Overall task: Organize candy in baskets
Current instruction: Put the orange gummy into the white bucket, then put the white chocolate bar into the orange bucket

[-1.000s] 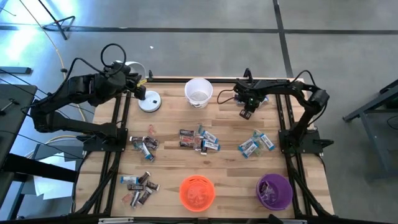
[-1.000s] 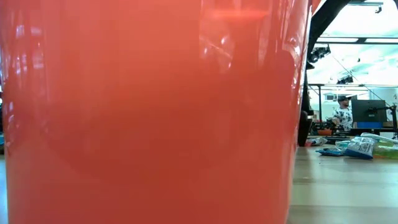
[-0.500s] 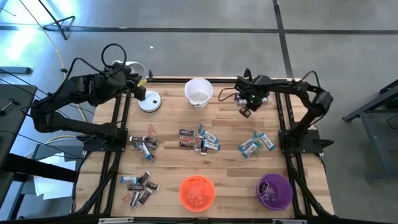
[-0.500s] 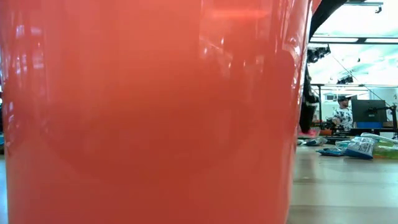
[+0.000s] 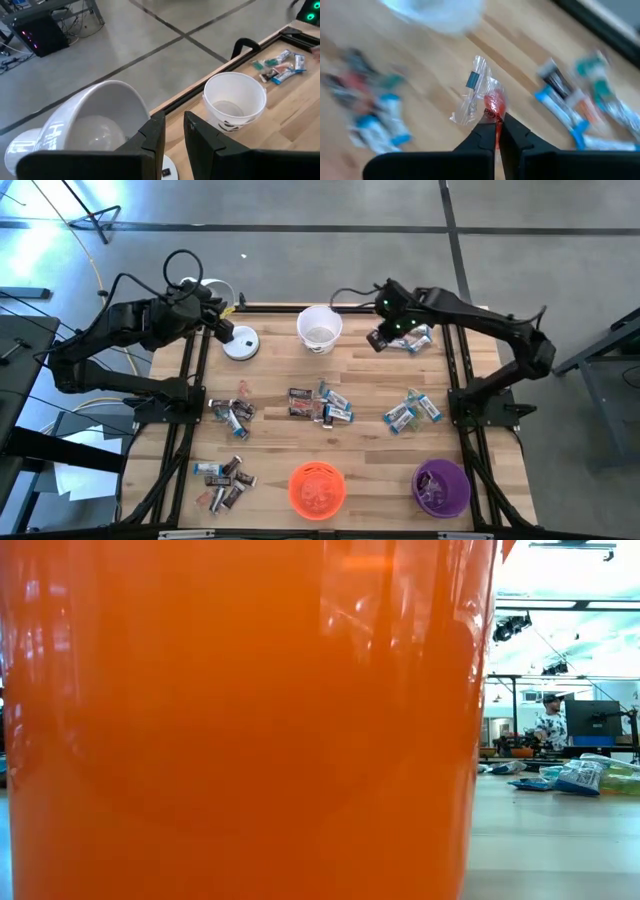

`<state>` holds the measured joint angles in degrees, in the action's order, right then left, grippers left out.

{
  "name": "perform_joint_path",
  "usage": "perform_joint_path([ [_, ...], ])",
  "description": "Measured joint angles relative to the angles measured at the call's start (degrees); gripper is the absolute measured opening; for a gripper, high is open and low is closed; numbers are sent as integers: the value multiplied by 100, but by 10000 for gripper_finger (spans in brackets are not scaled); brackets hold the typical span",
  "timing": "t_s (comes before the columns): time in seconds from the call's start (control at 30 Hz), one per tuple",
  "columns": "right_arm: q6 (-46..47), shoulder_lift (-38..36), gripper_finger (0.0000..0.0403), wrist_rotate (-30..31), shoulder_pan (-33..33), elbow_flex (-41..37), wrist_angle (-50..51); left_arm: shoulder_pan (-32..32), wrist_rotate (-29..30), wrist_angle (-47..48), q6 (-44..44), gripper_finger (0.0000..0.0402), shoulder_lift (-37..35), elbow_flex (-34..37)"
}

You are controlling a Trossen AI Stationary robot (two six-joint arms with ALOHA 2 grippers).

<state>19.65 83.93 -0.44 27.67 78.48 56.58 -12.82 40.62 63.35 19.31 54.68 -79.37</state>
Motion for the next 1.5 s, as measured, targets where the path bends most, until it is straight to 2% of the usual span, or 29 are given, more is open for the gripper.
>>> perform_joint_path([
  [0.13,1,22,0,174,-360,398,-779,0,2,8,-9,55,-9,0],
  [0.3,322,195,0,320,-493,478,-2066,0,2,66,-9,55,-44,0],
  [0.5,335,738,0,727,-443,467,-2689,0,-7,242,-6,55,-102,0],
  [0.67,335,1322,0,723,-323,465,-3071,0,-23,295,4,55,-163,0],
  [0.83,496,1790,0,464,-248,463,-3627,0,-106,304,7,55,-224,0],
  [1.03,459,1994,4,246,-255,460,-3927,-2,-105,306,57,55,-295,0],
  [1.27,-163,1997,68,76,-252,460,-4015,-2,-105,308,114,55,-332,0],
  [1.5,-172,1997,127,67,-252,460,-4005,0,-103,308,111,55,-338,0],
])
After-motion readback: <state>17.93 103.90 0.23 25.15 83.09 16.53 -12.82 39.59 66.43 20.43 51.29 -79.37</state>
